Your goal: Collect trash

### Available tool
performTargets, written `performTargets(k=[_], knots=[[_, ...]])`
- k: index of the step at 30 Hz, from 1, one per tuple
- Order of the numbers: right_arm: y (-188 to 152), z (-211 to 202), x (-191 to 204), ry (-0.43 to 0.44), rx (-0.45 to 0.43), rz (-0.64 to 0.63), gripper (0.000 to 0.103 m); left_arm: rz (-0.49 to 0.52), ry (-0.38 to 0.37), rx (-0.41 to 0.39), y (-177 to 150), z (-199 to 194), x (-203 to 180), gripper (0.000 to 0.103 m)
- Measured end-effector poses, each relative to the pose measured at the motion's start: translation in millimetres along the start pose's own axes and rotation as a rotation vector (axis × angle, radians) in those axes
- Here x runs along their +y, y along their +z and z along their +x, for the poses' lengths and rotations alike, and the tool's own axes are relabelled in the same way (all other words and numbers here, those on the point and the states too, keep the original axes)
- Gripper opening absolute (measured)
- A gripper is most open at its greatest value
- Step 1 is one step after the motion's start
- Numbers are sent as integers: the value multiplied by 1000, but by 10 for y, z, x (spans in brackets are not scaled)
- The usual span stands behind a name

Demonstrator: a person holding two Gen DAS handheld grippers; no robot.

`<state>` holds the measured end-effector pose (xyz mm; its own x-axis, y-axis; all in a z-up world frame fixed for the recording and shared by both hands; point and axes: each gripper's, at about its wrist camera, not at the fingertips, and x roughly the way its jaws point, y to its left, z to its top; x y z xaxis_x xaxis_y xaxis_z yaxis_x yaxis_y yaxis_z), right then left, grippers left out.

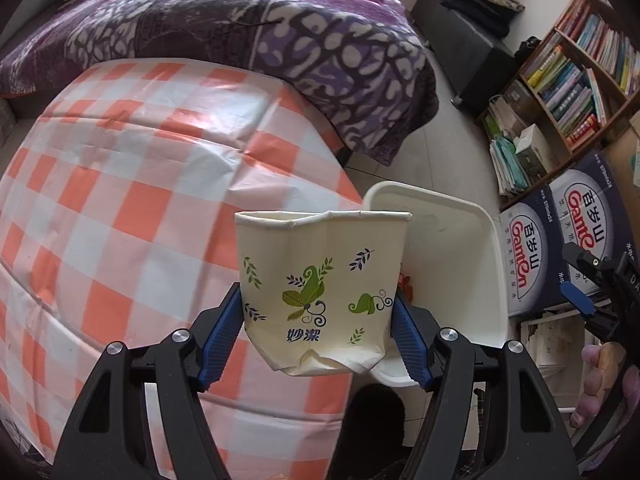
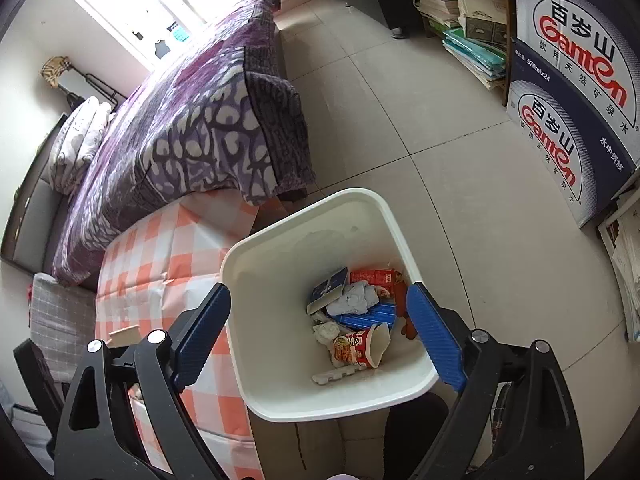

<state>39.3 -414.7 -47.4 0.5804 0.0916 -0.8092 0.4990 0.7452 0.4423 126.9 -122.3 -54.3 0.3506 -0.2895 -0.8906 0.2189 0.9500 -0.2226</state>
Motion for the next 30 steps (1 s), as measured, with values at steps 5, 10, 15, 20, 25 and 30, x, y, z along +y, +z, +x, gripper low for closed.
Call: performTargets(k=[5, 10, 15, 20, 25, 30], knots=[[67, -88, -218, 24, -13, 63, 86, 7, -85, 25, -53, 226, -483, 69], [86, -215, -220, 19, -78, 64, 88, 14, -174, 6, -41, 213, -743, 74], [41, -378, -14, -5, -168, -30, 93, 17, -181, -27, -49, 41, -646, 79], [-67, -528, 102, 18, -198, -12, 95, -4, -229, 3, -50, 0, -490, 87], [-333, -695, 251, -40, -261, -48, 96, -16, -187, -91, -107, -306, -241, 87], [-742, -747, 634, -113, -373, -169, 96, 63, 10, -304, -353, -774, -27, 92]])
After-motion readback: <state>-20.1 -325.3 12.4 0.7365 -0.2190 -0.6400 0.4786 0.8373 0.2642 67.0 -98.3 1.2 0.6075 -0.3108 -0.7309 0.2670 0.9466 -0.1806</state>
